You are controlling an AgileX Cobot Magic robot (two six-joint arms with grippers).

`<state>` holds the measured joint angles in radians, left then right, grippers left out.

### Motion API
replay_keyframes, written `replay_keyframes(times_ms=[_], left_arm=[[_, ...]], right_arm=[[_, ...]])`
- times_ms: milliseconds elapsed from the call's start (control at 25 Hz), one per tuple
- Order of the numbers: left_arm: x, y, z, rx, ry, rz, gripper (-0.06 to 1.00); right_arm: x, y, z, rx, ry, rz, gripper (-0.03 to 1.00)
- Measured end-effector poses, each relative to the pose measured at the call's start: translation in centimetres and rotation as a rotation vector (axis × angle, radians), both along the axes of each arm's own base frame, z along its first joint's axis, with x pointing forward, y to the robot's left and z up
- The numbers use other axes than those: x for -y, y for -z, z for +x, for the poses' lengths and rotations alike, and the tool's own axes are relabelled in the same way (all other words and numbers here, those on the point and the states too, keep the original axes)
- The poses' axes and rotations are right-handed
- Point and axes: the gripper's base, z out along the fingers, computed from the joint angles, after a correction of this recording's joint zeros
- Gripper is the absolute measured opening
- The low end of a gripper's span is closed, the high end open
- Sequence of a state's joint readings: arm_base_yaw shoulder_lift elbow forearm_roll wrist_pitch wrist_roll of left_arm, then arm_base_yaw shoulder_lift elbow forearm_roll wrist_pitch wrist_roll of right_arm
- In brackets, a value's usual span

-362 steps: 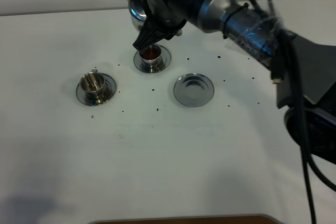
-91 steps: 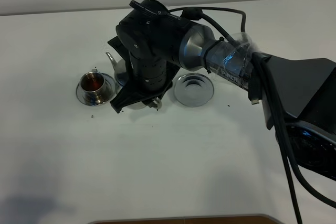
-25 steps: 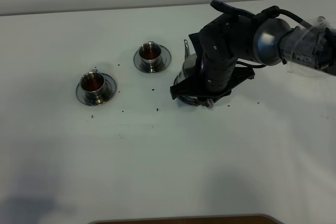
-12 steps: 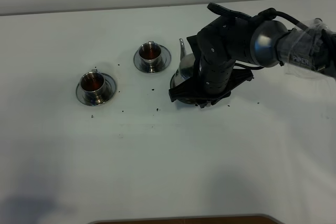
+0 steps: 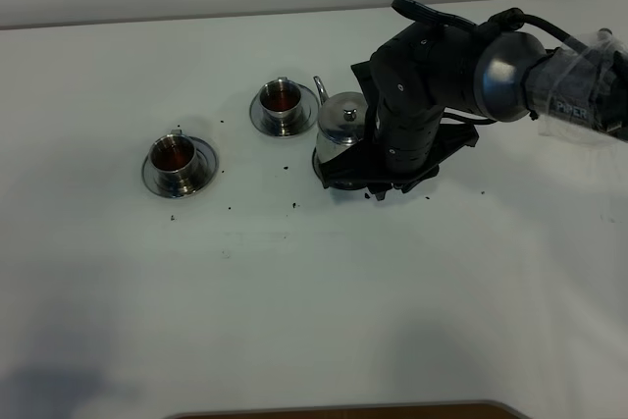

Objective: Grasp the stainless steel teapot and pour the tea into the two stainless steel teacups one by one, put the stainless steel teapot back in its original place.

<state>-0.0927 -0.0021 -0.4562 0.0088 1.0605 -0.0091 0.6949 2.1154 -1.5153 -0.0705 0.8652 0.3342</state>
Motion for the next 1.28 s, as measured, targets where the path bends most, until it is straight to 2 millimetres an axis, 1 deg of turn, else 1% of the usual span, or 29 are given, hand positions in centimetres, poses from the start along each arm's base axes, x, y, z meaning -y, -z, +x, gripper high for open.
replay_keyframes(times_ms=[80, 160, 320, 440, 560, 600, 720, 760, 840, 960, 1080, 1280], left_arm=[[0.0, 0.0, 0.0, 0.0, 0.0, 0.0, 0.39], [0.0, 0.0, 0.0, 0.0, 0.0, 0.0, 0.39], [0.0, 0.0, 0.0, 0.0, 0.0, 0.0, 0.39], [0.0, 0.0, 0.0, 0.0, 0.0, 0.0, 0.39], [0.0, 0.0, 0.0, 0.0, 0.0, 0.0, 0.39], [0.0, 0.0, 0.0, 0.0, 0.0, 0.0, 0.39], [0.0, 0.0, 0.0, 0.0, 0.0, 0.0, 0.39], [0.0, 0.0, 0.0, 0.0, 0.0, 0.0, 0.39], [0.0, 0.0, 0.0, 0.0, 0.0, 0.0, 0.39], [0.0, 0.0, 0.0, 0.0, 0.0, 0.0, 0.39], [0.0, 0.0, 0.0, 0.0, 0.0, 0.0, 0.39], [0.0, 0.0, 0.0, 0.0, 0.0, 0.0, 0.39]], right_arm=[[0.2, -0.1, -0.2, -0.013, -0.002, -0.018, 0.32], [0.4, -0.8, -0.4, -0.021, -0.002, -0.031, 0.35], [1.4, -3.5, -1.3, -0.047, 0.002, -0.066, 0.38], [2.4, -5.4, -2.5, -0.1, 0.012, -0.116, 0.38], [3.4, -7.4, -3.7, -0.098, 0.008, -0.121, 0.38], [3.9, -7.7, -4.3, -0.098, 0.004, -0.125, 0.38], [5.9, -9.5, -6.9, -0.083, -0.011, -0.128, 0.38], [6.7, -9.4, -8.0, -0.097, -0.014, -0.14, 0.38], [8.5, -10.2, -10.2, -0.09, -0.023, -0.144, 0.38], [11.2, -10.6, -13.5, -0.091, -0.028, -0.142, 0.38], [14.0, -10.5, -16.8, -0.093, -0.026, -0.13, 0.38], [17.7, -10.1, -21.7, -0.044, -0.039, -0.042, 0.38]])
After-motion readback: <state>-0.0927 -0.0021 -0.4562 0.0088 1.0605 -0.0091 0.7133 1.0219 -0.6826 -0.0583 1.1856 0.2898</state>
